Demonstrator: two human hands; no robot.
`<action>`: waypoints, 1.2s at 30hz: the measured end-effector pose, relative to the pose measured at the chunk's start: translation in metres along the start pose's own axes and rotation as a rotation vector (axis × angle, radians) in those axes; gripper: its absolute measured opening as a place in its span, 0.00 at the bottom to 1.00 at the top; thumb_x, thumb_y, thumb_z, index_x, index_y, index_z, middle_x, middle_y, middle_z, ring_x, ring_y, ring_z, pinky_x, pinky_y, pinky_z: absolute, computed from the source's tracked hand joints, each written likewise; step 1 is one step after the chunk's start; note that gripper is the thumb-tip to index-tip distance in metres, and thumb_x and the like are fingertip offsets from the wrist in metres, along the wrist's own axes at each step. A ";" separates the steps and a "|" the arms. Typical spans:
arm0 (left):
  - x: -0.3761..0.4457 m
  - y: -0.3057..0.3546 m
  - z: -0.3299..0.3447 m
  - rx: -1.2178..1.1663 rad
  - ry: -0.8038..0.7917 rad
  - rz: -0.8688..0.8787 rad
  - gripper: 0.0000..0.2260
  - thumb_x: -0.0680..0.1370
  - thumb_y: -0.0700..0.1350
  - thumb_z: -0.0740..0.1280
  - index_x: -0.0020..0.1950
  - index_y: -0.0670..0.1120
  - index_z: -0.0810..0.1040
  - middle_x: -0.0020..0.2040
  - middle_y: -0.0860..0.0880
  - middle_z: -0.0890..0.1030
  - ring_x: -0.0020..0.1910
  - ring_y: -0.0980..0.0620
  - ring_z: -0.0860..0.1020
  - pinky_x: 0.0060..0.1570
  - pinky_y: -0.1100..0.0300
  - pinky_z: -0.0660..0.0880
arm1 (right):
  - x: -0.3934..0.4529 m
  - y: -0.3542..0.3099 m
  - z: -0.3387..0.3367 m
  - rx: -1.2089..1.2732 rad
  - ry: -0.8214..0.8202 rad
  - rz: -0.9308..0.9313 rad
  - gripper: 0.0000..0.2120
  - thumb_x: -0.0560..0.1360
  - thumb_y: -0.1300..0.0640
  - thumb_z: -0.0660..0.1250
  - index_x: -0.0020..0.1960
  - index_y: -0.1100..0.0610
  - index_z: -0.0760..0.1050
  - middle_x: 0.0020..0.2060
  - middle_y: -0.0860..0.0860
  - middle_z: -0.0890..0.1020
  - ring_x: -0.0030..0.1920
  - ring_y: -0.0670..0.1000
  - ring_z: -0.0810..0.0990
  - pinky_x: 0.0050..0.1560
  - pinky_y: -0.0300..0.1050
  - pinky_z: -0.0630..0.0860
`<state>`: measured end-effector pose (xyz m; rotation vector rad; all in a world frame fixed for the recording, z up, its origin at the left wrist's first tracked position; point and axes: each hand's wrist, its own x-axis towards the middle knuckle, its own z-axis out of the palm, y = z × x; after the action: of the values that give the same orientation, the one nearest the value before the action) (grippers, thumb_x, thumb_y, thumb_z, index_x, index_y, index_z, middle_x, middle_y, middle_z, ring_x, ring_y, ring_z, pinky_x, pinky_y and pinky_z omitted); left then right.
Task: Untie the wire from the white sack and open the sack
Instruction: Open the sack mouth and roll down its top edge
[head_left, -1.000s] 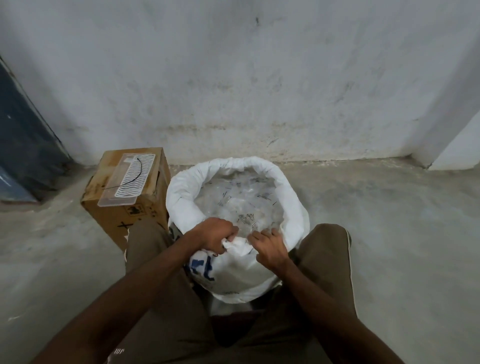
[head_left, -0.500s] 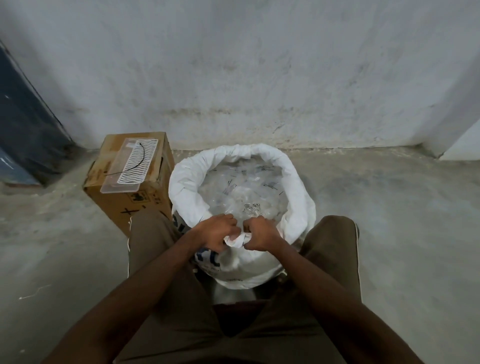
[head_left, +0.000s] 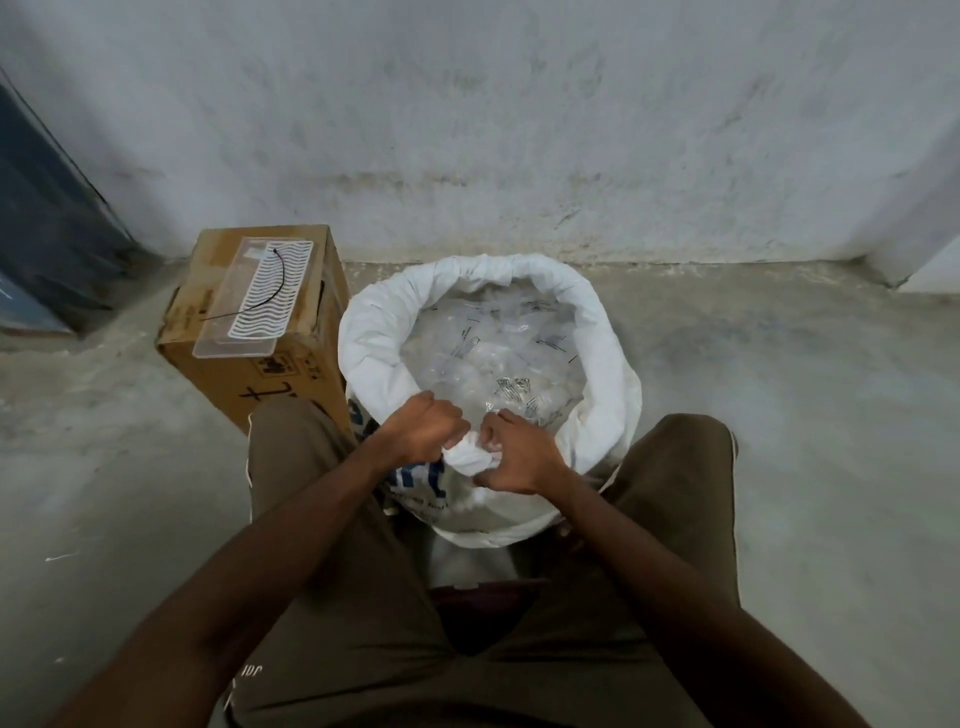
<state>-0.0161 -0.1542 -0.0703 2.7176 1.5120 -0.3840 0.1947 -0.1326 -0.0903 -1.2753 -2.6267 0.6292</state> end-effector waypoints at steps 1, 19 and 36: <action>-0.002 0.001 0.006 0.037 0.052 0.034 0.13 0.60 0.39 0.72 0.37 0.52 0.72 0.35 0.54 0.76 0.37 0.49 0.76 0.38 0.56 0.67 | 0.004 -0.001 -0.001 0.030 -0.029 0.016 0.28 0.56 0.36 0.74 0.50 0.47 0.70 0.45 0.45 0.77 0.43 0.49 0.78 0.43 0.46 0.75; -0.016 -0.050 -0.009 -0.033 -0.034 -0.080 0.25 0.62 0.64 0.71 0.54 0.53 0.77 0.49 0.53 0.80 0.53 0.51 0.76 0.61 0.51 0.68 | 0.009 -0.018 0.060 -0.219 -0.010 -0.036 0.22 0.55 0.67 0.72 0.47 0.57 0.72 0.33 0.54 0.79 0.28 0.62 0.80 0.28 0.47 0.74; -0.053 -0.038 0.018 -0.837 0.674 -0.573 0.30 0.60 0.45 0.76 0.62 0.52 0.76 0.63 0.50 0.70 0.65 0.53 0.63 0.65 0.54 0.66 | 0.066 -0.055 0.059 0.272 0.111 0.060 0.15 0.65 0.43 0.77 0.43 0.50 0.79 0.35 0.47 0.82 0.34 0.47 0.78 0.35 0.40 0.68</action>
<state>-0.0786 -0.1807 -0.0722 1.7689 1.9407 1.0363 0.0957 -0.1293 -0.1223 -1.2692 -2.3260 0.8642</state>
